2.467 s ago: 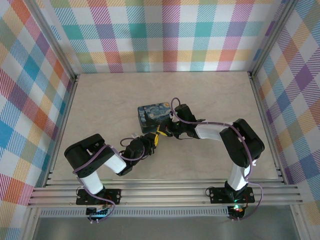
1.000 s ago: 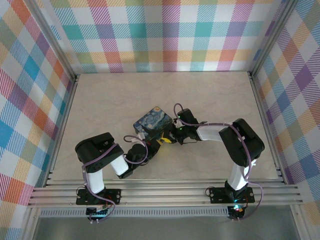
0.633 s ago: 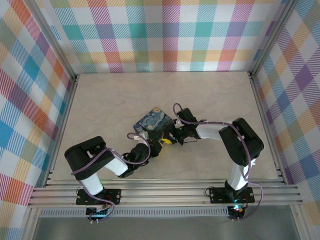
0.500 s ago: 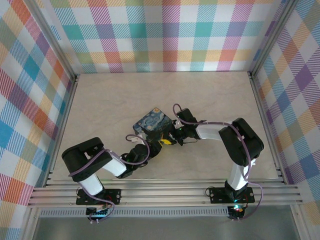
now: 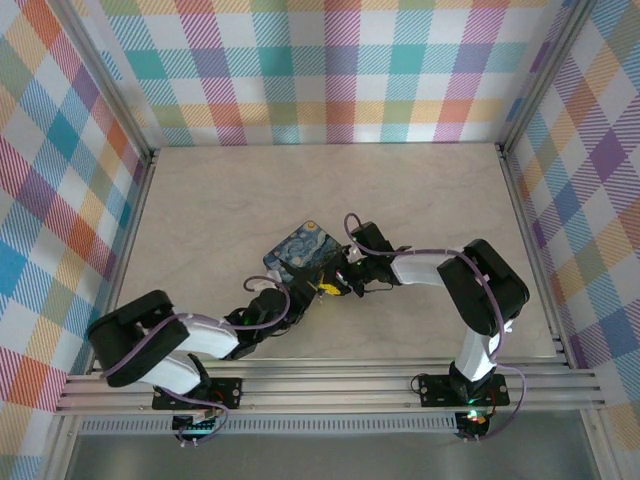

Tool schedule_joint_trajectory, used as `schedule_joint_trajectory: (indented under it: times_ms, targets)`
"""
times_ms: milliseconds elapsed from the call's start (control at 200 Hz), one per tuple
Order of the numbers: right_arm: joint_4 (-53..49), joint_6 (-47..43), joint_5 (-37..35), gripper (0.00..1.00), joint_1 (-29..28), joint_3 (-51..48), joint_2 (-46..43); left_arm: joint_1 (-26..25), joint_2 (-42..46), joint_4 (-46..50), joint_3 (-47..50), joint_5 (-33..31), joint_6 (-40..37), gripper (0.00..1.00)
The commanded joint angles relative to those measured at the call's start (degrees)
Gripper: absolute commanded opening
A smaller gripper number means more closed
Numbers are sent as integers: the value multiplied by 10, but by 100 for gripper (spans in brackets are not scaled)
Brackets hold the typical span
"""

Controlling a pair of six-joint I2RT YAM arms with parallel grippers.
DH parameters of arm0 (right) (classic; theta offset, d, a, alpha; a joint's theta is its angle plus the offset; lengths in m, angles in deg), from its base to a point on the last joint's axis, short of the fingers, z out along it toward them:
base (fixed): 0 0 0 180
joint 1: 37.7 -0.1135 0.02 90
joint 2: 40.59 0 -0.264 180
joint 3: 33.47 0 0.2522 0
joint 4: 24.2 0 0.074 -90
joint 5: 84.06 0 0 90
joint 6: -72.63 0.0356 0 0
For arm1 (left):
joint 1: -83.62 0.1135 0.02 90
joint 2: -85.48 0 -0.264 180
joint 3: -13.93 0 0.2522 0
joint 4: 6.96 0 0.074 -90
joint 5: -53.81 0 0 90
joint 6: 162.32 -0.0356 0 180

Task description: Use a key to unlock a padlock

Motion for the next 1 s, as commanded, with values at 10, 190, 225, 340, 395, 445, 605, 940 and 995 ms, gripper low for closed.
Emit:
schedule_joint_trajectory:
  times_ms: [10, 190, 225, 340, 395, 445, 605, 940, 995]
  targets:
    - [30, 31, 0, 0, -1, -13, -2, 1, 58, 106, 9, -22, 42, 30]
    - [36, 38, -7, 0, -1, -12, -4, 1, 138, 162, 13, -25, 61, 32]
    - [40, 40, -10, 0, -2, -14, -5, 1, 152, 190, 3, -22, 62, 33]
    - [49, 50, -17, 0, -3, -20, -11, 0, 158, 196, -9, -21, 79, 35]
    - [56, 56, -20, 0, -4, -24, -14, -1, 143, 181, -16, -15, 88, 37]
    - [65, 61, -23, 0, -3, -29, -17, -4, 120, 169, -26, -6, 96, 38]
    - [78, 69, -27, 0, -4, -31, -17, -19, 15, 25, -30, -11, 140, 37]
    - [93, 81, -29, 0, -4, -33, -14, -27, -63, -68, -34, -42, 167, 30]
    - [95, 84, -28, 0, -4, -34, -15, -28, -68, -70, -34, -43, 172, 28]
